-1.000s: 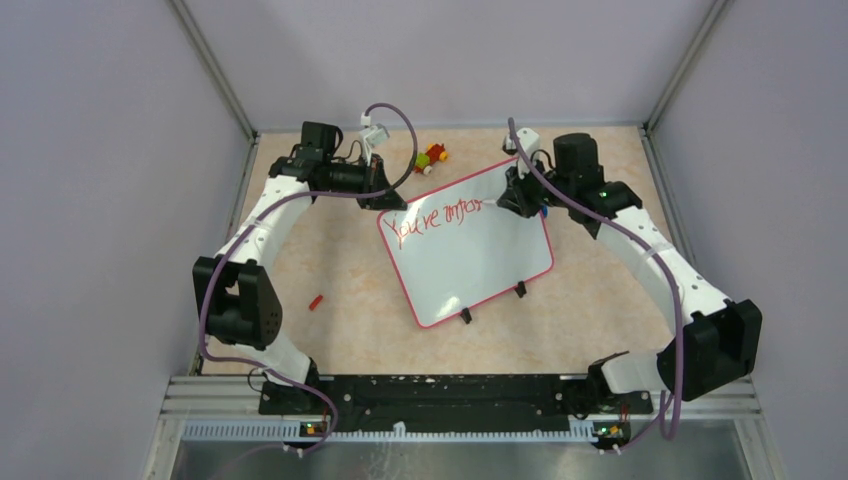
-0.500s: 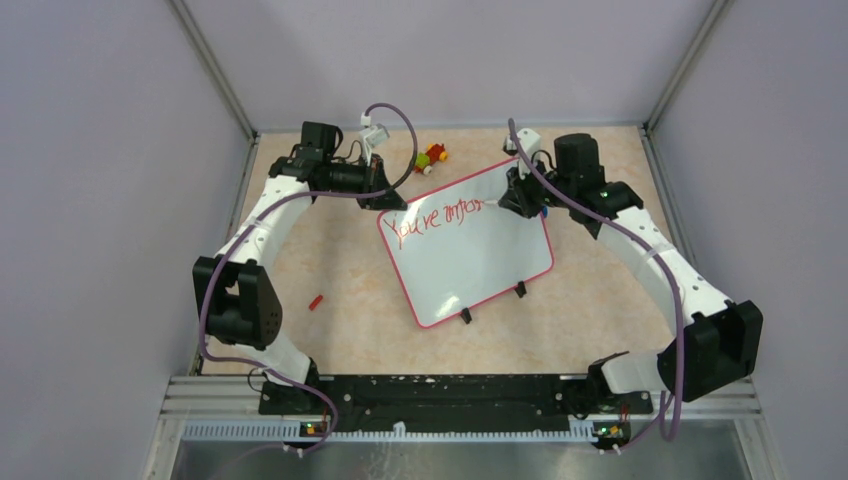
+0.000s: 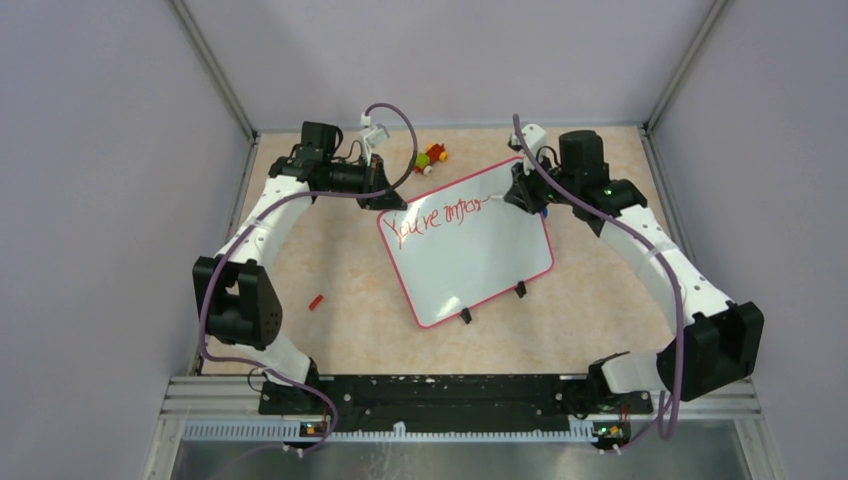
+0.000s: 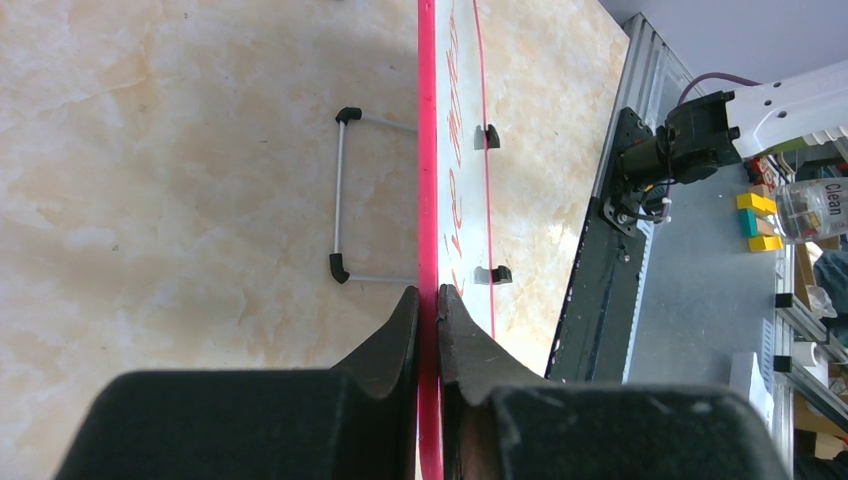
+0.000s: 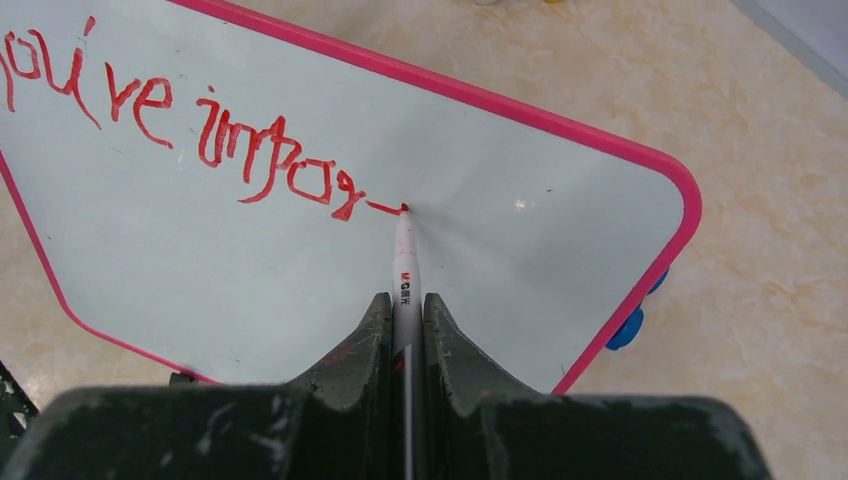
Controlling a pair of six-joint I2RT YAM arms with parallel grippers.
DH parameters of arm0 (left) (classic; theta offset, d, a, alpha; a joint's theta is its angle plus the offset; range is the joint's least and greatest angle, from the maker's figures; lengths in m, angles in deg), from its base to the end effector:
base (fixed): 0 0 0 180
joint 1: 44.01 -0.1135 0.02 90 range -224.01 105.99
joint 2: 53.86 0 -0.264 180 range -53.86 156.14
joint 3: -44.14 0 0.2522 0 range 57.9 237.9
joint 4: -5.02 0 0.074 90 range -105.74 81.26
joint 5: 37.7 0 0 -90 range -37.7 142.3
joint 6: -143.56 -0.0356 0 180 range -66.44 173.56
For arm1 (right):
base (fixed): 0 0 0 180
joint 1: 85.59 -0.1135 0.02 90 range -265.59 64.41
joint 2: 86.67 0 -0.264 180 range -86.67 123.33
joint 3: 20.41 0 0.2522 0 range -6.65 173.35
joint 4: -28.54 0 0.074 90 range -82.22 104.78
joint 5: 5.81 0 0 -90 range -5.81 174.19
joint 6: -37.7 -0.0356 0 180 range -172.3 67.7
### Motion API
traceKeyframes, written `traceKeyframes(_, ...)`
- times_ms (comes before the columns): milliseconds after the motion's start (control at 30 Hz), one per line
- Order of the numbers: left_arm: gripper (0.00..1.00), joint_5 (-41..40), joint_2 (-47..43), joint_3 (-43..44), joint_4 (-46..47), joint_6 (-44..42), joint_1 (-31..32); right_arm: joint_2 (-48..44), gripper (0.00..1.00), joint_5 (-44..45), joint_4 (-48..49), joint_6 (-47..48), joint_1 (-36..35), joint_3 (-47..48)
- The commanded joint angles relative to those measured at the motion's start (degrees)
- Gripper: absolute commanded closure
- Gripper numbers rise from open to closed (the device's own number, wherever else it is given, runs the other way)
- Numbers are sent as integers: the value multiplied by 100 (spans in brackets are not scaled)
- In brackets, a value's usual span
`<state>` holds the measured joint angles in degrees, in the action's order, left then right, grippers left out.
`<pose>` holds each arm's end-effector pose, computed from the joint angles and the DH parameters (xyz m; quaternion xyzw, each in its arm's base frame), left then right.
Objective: Write a sentence on the whiteboard
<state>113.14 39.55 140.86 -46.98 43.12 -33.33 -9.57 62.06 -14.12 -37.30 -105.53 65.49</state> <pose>0.3360 -0.0950 0.3230 0.3235 0.7605 -0.4744 0.3032 0.2766 0.1146 0.3498 -0.3461 0.7989 0.1891 0.4541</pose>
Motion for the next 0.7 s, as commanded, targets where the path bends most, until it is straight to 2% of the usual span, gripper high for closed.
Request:
traceKeyframes(0, 100, 113, 44, 114, -87, -67, 110, -160, 100, -255, 91, 92, 56, 355)
traceKeyframes(667, 100, 101, 59, 115, -80, -72, 110, 54, 100, -248, 199, 46, 53, 233)
